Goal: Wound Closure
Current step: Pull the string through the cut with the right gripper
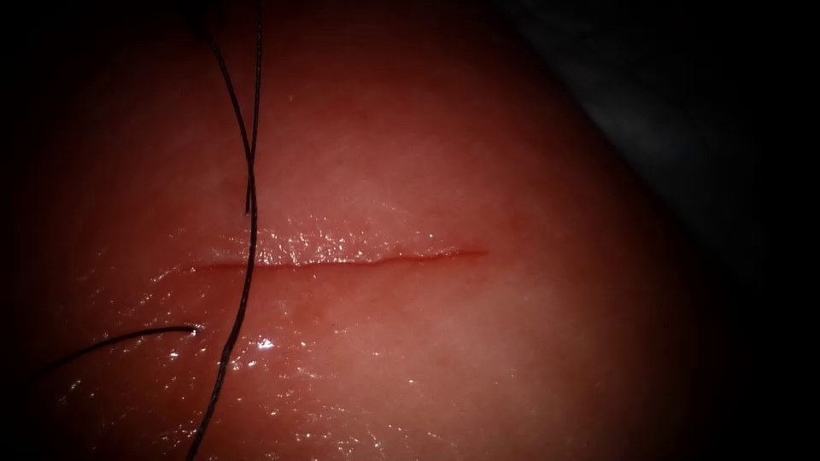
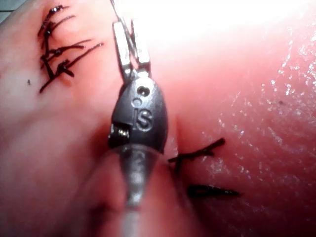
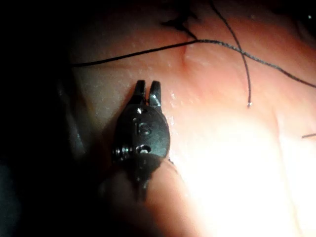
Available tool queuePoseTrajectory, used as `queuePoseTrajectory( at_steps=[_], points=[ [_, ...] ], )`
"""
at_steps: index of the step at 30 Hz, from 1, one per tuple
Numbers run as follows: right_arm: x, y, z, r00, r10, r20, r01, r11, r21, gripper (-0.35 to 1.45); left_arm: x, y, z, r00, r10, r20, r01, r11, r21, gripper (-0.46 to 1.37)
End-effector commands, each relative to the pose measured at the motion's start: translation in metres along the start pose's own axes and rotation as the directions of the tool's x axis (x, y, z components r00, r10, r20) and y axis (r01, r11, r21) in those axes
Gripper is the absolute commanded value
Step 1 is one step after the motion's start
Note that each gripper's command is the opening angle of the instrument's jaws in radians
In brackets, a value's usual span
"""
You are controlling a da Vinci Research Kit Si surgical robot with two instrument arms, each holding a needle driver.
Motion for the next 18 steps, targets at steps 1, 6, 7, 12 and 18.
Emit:
queuePoseTrajectory(
  at_steps=[1,6,7,12,18],
  points=[
    [0.0,0.0,0.0,1.0,0.001,0.001,-0.001,1.0,0.003,0.59,0.0,0.0,0.0,1.0,0.0,0.0,0.0,1.0,-0.011,-0.35],
    [-0.0002,0.0007,0.0,1.0,0.004,0.004,-0.004,1.0,0.001,0.86,0.0001,0.0,-0.0001,1.0,-0.007,0.0,0.007,1.0,-0.013,-0.35],
    [-0.0002,0.001,-0.0001,1.0,0.006,0.005,-0.006,1.0,0.0,0.9,0.0001,-0.0001,-0.0001,1.0,-0.007,-0.001,0.007,1.0,-0.013,-0.35],
    [-0.0008,0.0031,0.0,1.0,0.015,0.016,-0.015,1.0,-0.008,0.95,0.0001,-0.0001,-0.0002,1.0,-0.014,-0.001,0.014,1.0,-0.014,-0.35],
    [-0.0018,0.0057,0.0009,0.999,0.026,0.032,-0.025,0.999,-0.026,1.07,0.0002,-0.0001,-0.0003,1.0,-0.027,-0.002,0.027,0.999,-0.018,-0.35]
  ],
)
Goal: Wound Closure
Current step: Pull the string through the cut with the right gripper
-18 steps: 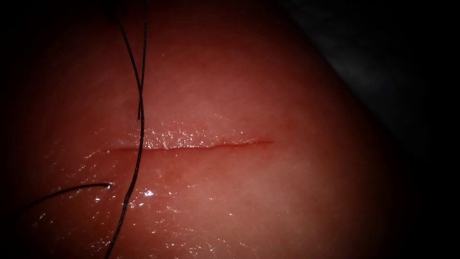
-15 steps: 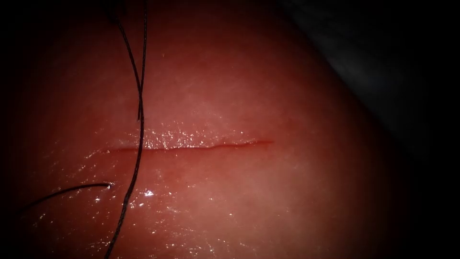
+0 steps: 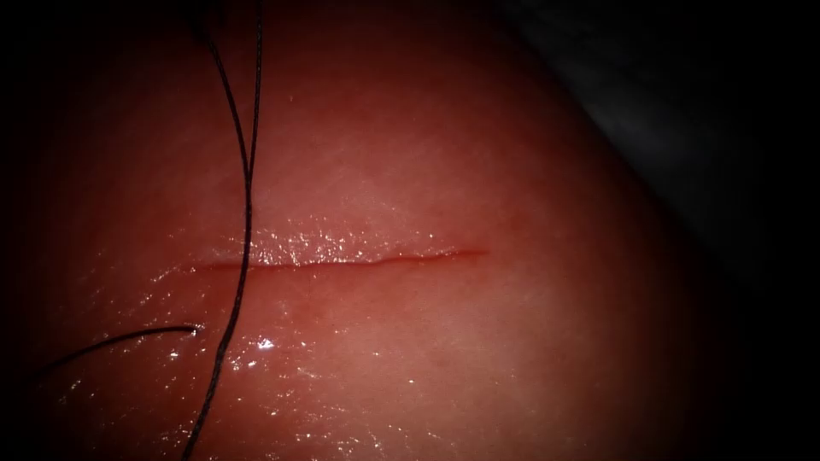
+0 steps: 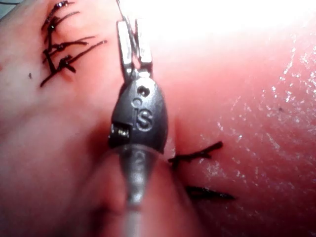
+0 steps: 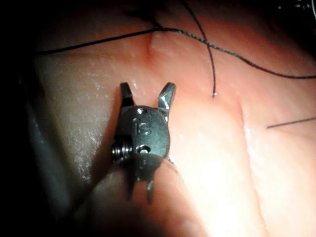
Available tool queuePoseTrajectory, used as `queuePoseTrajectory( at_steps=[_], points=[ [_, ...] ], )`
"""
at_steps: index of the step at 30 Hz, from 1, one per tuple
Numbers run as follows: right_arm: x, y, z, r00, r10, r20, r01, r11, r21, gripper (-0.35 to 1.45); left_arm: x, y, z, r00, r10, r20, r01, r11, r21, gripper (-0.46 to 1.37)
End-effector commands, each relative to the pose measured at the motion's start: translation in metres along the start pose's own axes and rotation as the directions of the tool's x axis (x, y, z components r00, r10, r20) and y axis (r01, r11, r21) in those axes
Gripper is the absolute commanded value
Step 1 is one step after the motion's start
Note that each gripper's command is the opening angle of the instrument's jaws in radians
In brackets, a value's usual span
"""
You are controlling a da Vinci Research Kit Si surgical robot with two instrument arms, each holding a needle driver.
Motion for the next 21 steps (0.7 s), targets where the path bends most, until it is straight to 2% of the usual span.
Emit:
queuePoseTrajectory(
  at_steps=[1,13,17,21],
  points=[
    [-0.0002,0.0004,0.0002,1.0,0.002,0.004,-0.002,1.0,0.0,1.08,0.0,0.0,0.0,1.0,-0.005,0.0,0.005,1.0,-0.012,-0.35],
    [-0.0025,0.0049,0.0023,0.999,0.012,0.04,-0.011,0.999,-0.035,1.1,0.0004,0.0,-0.0002,1.0,-0.015,-0.002,0.015,1.0,-0.017,-0.35],
    [-0.0029,0.0057,0.0034,0.998,0.015,0.059,-0.012,0.999,-0.041,1.13,0.0005,0.0,-0.0002,1.0,-0.016,-0.005,0.016,1.0,-0.02,-0.35],
    [-0.0032,0.0058,0.0052,0.995,0.027,0.091,-0.024,0.999,-0.038,1.05,0.0005,0.0,-0.0002,1.0,-0.017,-0.005,0.017,1.0,-0.021,-0.35]
  ],
)
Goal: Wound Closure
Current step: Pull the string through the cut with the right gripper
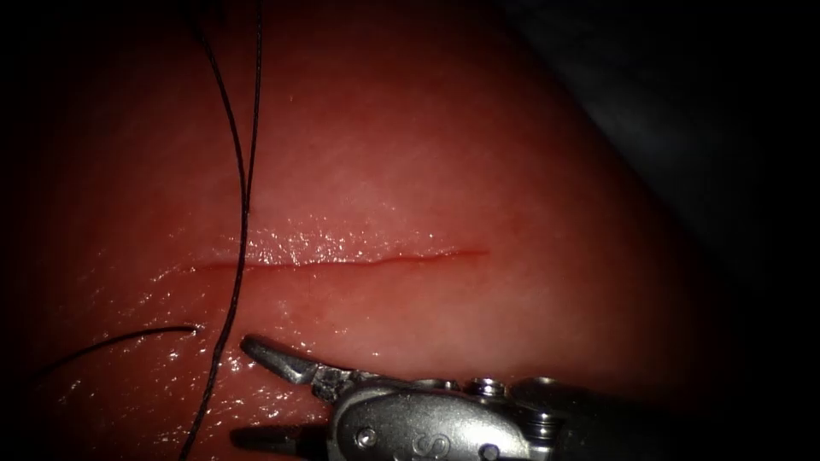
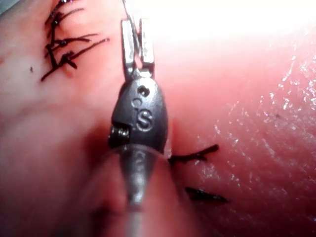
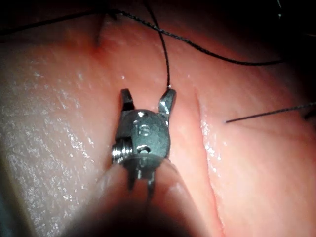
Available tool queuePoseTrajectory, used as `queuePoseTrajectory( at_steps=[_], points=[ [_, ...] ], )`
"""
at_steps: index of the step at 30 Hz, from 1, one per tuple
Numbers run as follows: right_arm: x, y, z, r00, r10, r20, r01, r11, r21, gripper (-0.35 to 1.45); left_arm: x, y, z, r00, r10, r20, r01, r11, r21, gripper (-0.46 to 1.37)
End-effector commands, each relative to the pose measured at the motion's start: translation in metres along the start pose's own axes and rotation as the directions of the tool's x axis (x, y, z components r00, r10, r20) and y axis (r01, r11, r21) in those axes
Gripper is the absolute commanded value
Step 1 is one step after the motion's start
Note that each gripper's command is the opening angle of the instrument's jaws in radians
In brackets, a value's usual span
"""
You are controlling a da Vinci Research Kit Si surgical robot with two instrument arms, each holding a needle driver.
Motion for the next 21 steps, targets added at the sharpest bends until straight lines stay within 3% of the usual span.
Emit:
queuePoseTrajectory(
  at_steps=[1,10,18,19,21],
  points=[
    [0.0001,0.0,0.0005,1.0,0.003,0.013,-0.003,1.0,0.008,1.05,0.0,0.0,0.0,1.0,0.0,0.0,0.0,1.0,-0.012,-0.35],
    [-0.0001,0.0003,0.0056,0.998,0.015,0.065,-0.017,0.999,0.033,0.96,0.0,0.0,0.0,1.0,0.0,-0.001,0.0,1.0,-0.013,-0.35],
    [0.0001,0.0009,0.0072,0.997,0.02,0.071,-0.022,1.0,0.021,0.88,0.0,0.0,-0.0001,1.0,-0.001,-0.001,0.001,1.0,-0.013,-0.35],
    [0.0002,0.0009,0.0074,0.997,0.02,0.069,-0.022,0.999,0.031,0.74,0.0,0.0,-0.0001,1.0,-0.001,-0.001,0.001,1.0,-0.013,-0.35],
    [0.0002,0.0007,0.0076,0.998,0.017,0.057,-0.021,0.997,0.075,0.04,0.0,0.0,-0.0001,1.0,-0.001,-0.002,0.001,1.0,-0.014,-0.35]
  ],
)
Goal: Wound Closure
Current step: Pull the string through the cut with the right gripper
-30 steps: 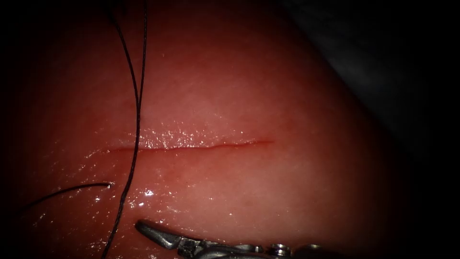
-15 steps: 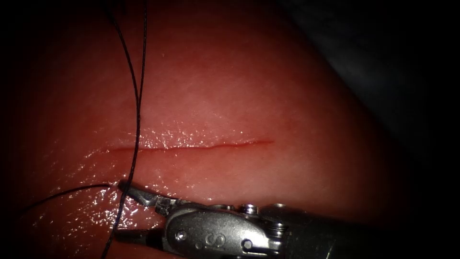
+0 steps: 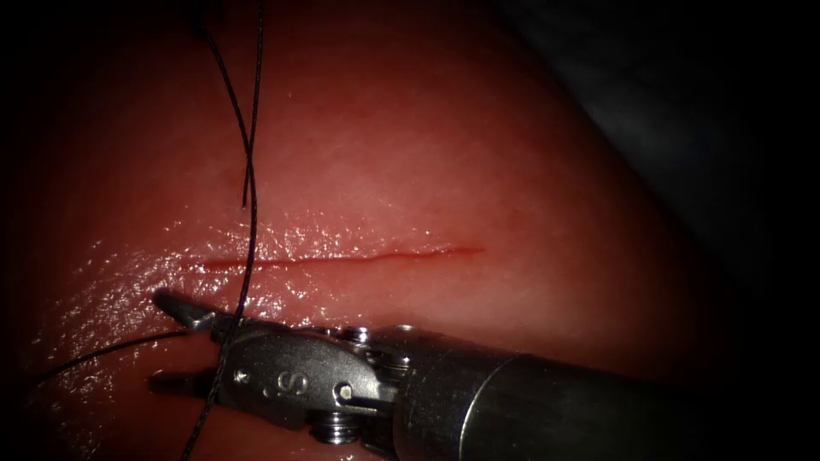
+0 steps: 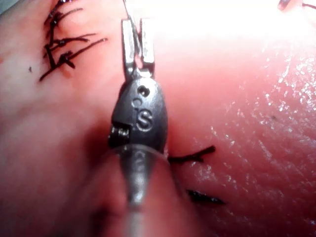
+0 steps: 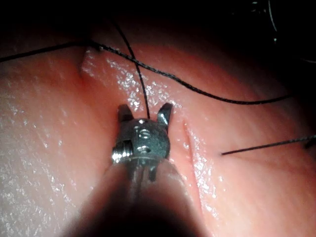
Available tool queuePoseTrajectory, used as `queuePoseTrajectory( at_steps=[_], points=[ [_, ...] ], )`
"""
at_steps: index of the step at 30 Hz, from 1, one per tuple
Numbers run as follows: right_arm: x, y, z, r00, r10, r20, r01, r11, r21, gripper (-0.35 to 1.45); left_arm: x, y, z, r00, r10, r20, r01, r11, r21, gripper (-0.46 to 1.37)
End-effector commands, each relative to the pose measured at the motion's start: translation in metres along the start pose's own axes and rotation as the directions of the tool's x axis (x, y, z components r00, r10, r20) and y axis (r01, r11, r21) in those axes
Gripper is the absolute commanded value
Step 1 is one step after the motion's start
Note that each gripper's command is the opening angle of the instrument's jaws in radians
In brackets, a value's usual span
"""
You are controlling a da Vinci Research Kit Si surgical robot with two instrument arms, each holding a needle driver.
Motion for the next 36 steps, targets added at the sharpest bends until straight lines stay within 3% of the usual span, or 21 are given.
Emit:
queuePoseTrajectory(
  at_steps=[1,2,12,23,26,36],
  points=[
    [0.0,-0.0003,0.0001,1.0,-0.005,-0.001,0.006,1.0,0.029,-0.23,0.0,0.0,0.0,1.0,0.0,0.0,0.0,1.0,-0.012,-0.35],
    [0.0001,-0.0004,0.0002,1.0,-0.008,-0.003,0.008,0.999,0.035,-0.35,0.0,0.0,0.0,1.0,0.0,0.0,0.0,1.0,-0.012,-0.35],
    [0.0012,-0.0025,-0.0003,0.997,-0.079,-0.023,0.08,0.995,0.05,-0.35,0.0001,-0.0001,-0.0001,1.0,-0.001,-0.001,0.001,1.0,-0.013,-0.35],
    [0.0047,-0.0058,-0.0066,0.983,-0.079,-0.165,0.09,0.994,0.061,-0.35,0.0009,-0.0011,-0.0016,1.0,-0.016,-0.008,0.016,0.999,-0.031,-0.35],
    [0.0058,-0.0066,-0.0082,0.981,-0.085,-0.177,0.1,0.992,0.078,-0.35,0.0014,-0.0017,-0.0024,1.0,-0.024,-0.013,0.024,0.999,-0.042,-0.35],
    [0.0082,-0.0113,-0.0098,0.972,-0.105,-0.212,0.129,0.987,0.1,-0.35,0.0024,-0.0022,-0.0042,0.996,-0.064,-0.06,0.057,0.992,-0.115,-0.35]
  ],
)
